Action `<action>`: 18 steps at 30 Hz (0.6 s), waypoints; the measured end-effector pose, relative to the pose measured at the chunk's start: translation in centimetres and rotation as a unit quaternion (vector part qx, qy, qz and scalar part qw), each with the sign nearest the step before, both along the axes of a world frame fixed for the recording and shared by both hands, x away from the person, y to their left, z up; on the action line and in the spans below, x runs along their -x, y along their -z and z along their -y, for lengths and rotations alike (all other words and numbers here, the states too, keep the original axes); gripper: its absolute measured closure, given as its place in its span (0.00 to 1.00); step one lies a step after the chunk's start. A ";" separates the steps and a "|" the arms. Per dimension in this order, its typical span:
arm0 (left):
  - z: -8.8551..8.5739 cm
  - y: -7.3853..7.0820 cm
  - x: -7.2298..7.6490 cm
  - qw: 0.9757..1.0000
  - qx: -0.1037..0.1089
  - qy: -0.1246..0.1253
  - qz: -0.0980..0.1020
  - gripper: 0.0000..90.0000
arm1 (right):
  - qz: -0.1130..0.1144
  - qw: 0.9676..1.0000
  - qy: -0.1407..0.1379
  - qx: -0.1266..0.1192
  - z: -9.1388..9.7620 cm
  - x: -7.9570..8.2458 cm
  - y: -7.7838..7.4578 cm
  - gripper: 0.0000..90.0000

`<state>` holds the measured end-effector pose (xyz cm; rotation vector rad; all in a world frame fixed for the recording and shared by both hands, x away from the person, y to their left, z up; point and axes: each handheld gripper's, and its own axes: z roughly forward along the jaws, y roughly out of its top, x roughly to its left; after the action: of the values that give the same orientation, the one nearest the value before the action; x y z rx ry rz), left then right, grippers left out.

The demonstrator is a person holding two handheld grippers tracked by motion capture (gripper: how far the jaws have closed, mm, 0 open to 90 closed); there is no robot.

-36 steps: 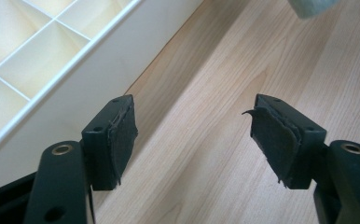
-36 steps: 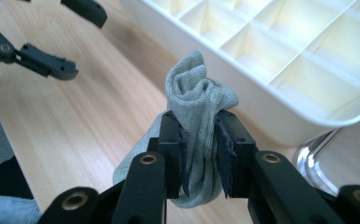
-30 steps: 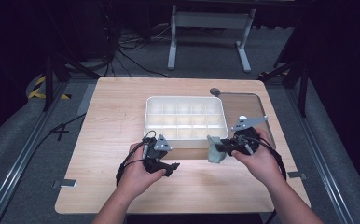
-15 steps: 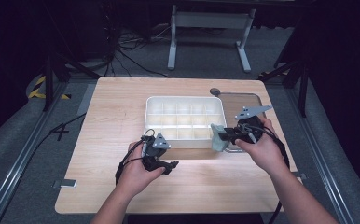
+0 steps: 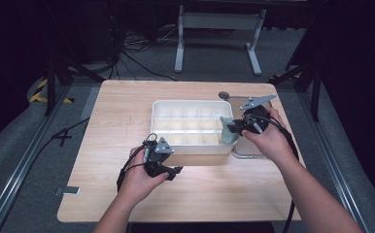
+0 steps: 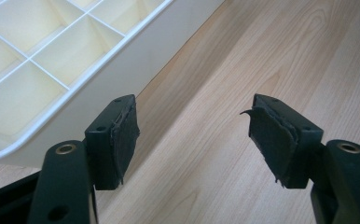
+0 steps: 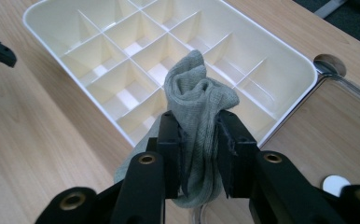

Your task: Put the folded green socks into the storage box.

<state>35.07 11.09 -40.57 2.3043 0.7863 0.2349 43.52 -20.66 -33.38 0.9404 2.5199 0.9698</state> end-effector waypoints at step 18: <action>-0.8 -0.2 0.2 1.000 0.008 -0.012 -0.001 0.38 | 0.007 0.995 -0.007 0.096 -2.2 -2.9 3.1 0.81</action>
<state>34.91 11.92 -40.39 2.2815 0.8153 0.2367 46.45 -18.49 -36.50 0.8559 2.5553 0.7197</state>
